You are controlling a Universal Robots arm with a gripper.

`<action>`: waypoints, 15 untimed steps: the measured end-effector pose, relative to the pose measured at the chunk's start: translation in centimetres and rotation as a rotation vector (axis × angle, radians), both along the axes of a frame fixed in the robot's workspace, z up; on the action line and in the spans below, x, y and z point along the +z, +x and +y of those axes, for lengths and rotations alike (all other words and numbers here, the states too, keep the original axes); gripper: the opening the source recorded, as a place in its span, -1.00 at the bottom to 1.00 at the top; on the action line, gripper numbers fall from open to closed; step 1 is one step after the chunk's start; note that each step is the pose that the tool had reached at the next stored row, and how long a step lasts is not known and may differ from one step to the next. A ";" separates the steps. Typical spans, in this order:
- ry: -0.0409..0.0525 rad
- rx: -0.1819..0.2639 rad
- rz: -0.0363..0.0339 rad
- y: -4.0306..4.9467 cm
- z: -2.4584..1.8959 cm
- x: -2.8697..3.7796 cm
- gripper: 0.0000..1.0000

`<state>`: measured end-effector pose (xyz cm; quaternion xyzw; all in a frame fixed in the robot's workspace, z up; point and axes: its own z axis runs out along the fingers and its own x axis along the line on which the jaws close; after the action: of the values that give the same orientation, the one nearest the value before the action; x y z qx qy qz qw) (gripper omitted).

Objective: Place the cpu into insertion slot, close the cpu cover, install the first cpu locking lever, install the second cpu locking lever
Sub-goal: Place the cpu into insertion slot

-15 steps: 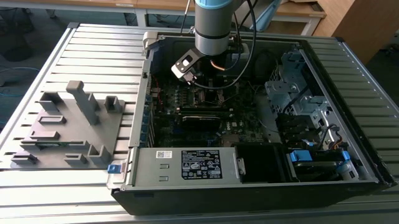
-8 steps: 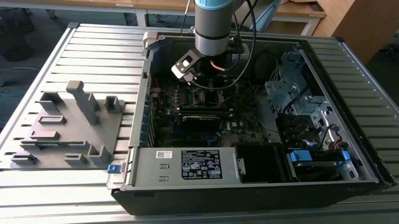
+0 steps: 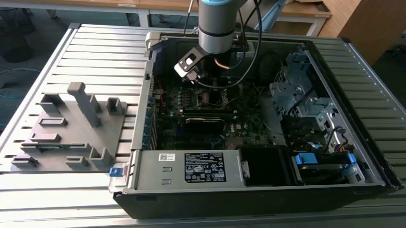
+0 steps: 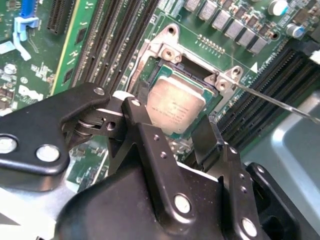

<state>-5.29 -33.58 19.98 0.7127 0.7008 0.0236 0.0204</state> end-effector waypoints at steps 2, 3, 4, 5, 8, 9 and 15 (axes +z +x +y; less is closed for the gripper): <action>-0.0002 0.000 0.0001 0.00 0.00 0.37 0.22; -0.0001 0.000 0.0001 0.00 0.00 0.41 0.22; 0.0000 0.000 0.0000 0.00 0.00 0.40 0.22; 0.0001 0.000 0.0000 0.00 0.00 0.40 0.22; 0.0001 0.000 0.0000 0.00 0.00 0.41 0.22; 0.0000 0.000 0.0001 0.00 0.00 0.42 0.22; 0.0000 0.000 0.0000 0.00 0.00 0.43 -0.05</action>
<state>-5.29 -33.58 20.40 0.7126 0.7008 0.0235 0.0204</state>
